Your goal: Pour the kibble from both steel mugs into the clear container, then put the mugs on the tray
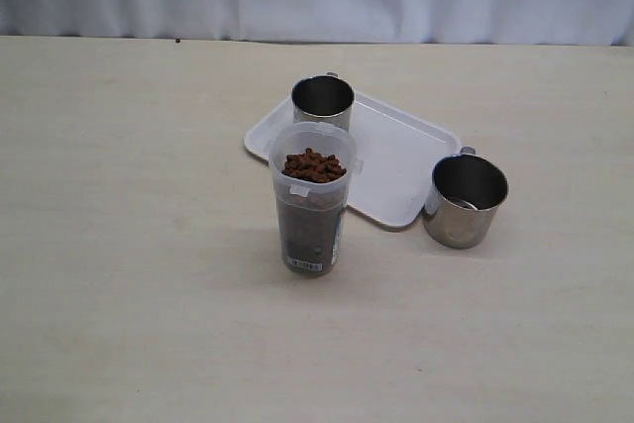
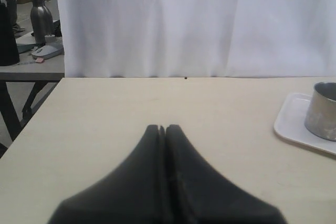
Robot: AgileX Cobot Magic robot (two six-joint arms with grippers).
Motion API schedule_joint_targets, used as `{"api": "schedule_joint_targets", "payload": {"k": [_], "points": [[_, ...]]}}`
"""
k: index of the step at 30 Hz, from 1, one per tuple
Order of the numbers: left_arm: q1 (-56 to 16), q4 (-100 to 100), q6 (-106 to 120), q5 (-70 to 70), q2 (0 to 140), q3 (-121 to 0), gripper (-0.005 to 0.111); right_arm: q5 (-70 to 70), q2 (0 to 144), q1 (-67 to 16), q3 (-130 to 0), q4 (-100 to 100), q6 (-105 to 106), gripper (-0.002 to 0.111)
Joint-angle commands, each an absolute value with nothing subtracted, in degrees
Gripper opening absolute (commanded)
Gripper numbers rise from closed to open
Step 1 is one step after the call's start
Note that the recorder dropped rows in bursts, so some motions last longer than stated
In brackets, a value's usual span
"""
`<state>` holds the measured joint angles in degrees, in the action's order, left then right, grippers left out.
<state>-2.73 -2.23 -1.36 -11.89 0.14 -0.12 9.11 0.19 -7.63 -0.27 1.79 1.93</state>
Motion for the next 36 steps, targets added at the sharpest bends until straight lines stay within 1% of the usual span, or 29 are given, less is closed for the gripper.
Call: {"api": "schedule_joint_targets", "payload": {"k": [1, 14, 27, 29, 30, 33, 36], "points": [[-3.11, -2.46, -1.21, -11.56, 0.00, 0.00, 0.000, 9.14, 0.00, -7.44, 0.00, 1.73, 2.09, 0.005], [-3.11, -2.46, -1.21, -11.56, 0.00, 0.00, 0.000, 6.83, 0.00, -7.44, 0.00, 1.73, 2.09, 0.005], [-3.11, -2.46, -1.21, -11.56, 0.00, 0.00, 0.000, -10.65, 0.00, -7.44, 0.00, 1.73, 2.09, 0.005], [-3.11, -2.46, -1.21, -11.56, 0.00, 0.00, 0.000, -15.15, 0.00, -7.44, 0.00, -2.25, -4.44, 0.005], [-3.11, -2.46, -1.21, -11.56, 0.00, 0.00, 0.000, -14.31, 0.00, -7.44, 0.00, -3.87, -8.15, 0.005], [-3.11, -2.46, -1.21, -11.56, 0.00, 0.00, 0.000, -8.90, 0.00, -7.44, 0.00, -1.24, -7.36, 0.005], [-3.11, -2.46, -1.21, -11.56, 0.00, 0.00, 0.000, -7.41, 5.96, -7.44, 0.00, -0.93, -8.70, 0.005]]}}
